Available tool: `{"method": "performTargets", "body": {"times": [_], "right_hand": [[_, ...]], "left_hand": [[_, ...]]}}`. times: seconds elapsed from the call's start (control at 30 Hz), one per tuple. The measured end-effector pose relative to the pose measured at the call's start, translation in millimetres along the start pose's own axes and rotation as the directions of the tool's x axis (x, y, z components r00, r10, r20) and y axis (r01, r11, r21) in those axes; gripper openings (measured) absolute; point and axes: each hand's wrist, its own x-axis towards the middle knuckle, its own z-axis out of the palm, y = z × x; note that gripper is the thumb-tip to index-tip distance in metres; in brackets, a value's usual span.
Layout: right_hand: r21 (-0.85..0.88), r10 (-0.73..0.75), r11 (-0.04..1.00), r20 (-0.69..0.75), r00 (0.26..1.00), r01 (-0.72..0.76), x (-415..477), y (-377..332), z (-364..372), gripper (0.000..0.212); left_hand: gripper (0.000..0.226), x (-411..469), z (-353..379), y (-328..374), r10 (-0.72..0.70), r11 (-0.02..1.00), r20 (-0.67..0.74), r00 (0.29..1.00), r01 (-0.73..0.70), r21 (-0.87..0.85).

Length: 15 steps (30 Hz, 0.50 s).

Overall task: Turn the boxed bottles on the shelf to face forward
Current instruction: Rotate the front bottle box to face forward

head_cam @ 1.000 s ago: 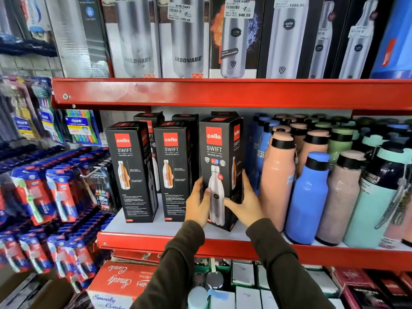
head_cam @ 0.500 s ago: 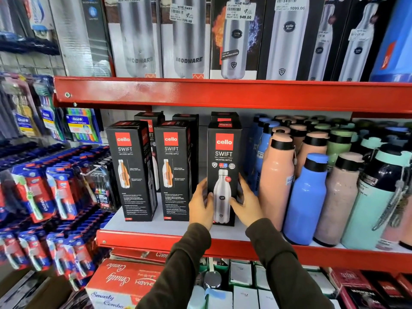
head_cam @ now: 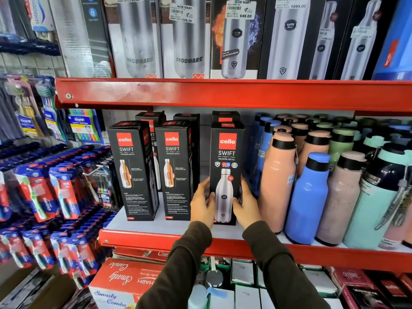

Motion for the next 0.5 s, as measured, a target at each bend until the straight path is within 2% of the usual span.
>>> {"method": "performTargets", "body": {"times": [0.3,0.5], "right_hand": [[-0.022,-0.009,1.0,-0.066,0.998,0.008,-0.6,5.2,2.2,0.08],[0.065,-0.002,0.998,-0.318,0.948,0.024,-9.8,6.6,9.7,0.059]], "left_hand": [[0.042,-2.4,0.9,1.2,-0.018,1.0,0.013,1.0,0.018,-0.003],[0.034,-9.8,3.5,3.9,-0.047,0.999,-0.048,0.998,0.047,-0.001]]}}
